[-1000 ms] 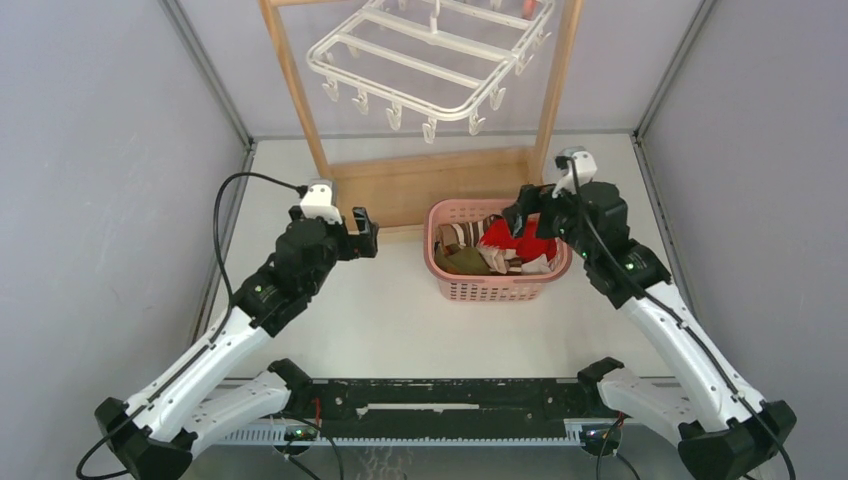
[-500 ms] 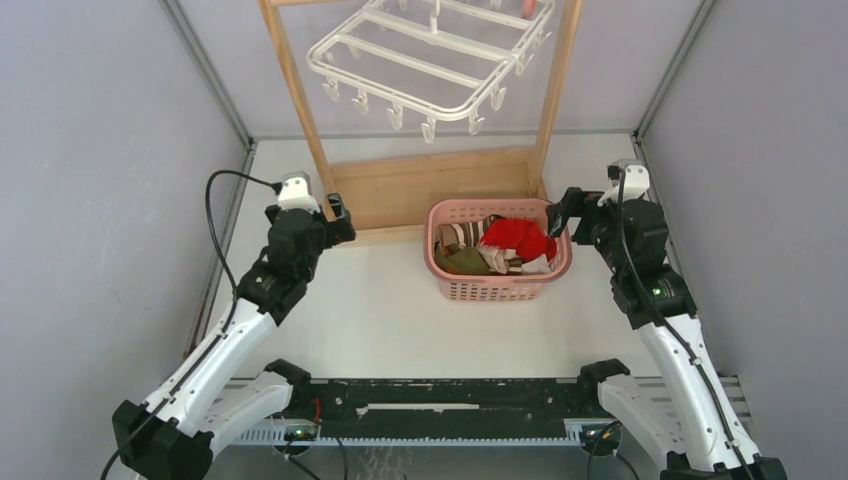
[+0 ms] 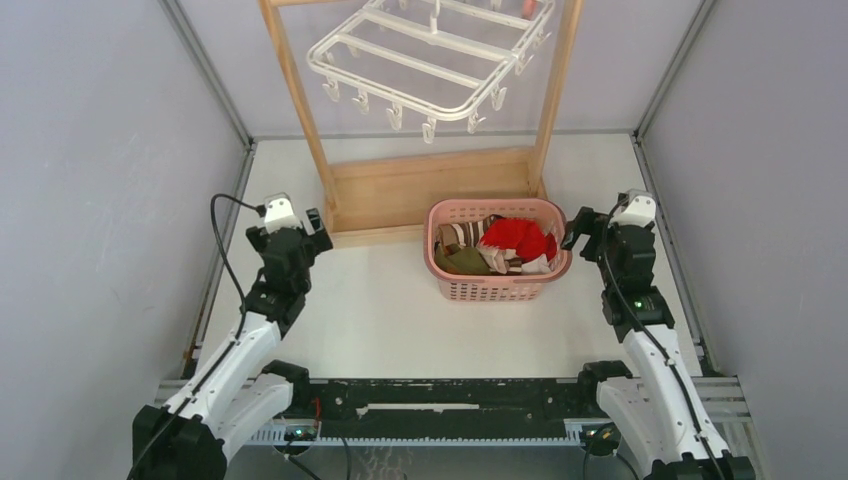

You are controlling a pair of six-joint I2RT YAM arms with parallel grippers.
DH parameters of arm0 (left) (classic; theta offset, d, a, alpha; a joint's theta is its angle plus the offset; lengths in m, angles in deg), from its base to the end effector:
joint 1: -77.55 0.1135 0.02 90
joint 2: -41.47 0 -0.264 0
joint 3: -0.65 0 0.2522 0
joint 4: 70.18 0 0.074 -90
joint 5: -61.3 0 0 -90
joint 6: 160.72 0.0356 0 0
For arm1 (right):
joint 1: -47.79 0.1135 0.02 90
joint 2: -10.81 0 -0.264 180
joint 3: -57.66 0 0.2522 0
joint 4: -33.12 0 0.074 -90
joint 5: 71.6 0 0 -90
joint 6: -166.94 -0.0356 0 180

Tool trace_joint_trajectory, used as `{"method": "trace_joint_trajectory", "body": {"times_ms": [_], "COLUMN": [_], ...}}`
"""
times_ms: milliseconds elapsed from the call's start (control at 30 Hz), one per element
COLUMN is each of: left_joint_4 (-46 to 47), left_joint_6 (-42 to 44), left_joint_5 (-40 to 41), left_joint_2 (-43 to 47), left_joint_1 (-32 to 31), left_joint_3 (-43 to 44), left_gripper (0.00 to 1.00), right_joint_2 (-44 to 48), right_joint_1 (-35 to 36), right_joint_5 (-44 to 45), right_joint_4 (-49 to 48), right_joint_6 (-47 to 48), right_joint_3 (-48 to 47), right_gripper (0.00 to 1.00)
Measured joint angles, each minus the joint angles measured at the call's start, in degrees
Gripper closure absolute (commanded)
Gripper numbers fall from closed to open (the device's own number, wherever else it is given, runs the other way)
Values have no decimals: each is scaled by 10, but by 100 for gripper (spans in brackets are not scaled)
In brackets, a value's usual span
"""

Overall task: Remove the socks clipped to the hanger
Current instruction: Reset both arms

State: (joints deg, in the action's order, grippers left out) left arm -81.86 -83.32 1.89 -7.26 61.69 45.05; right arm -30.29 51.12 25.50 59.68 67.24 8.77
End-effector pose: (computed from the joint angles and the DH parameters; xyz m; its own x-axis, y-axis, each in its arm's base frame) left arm 0.1953 -0.0367 0.2640 -0.2076 -0.1362 -0.9687 -0.2875 0.9550 -0.0727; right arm 0.1744 0.0057 0.2861 -0.3067 0.1496 -0.9400 0.1125 0.9863 0.1203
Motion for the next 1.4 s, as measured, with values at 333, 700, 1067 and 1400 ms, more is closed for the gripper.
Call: {"method": "trace_joint_trajectory", "body": {"times_ms": [333,700,1067,1400], "left_joint_4": [176,331,377,488], "left_joint_6": [71,102,107,126], "left_joint_5": [59,57,48,36], "left_joint_2": [-15,-79,-178,-191], "left_joint_1": [26,66,88,92], "left_joint_3": [-114,-151,-152,-177], "left_gripper": [0,0,0,0], "right_joint_2": [-2,-106,-251,-303], "right_joint_1": [-18,-30,-48,-32], "right_joint_5": [26,52,62,52], "right_joint_4": [-206,-493,-744,-816], "right_joint_6": [2,0,-6,10], "right_joint_3": [138,221,252,251], "right_gripper": [0,0,0,0]}}
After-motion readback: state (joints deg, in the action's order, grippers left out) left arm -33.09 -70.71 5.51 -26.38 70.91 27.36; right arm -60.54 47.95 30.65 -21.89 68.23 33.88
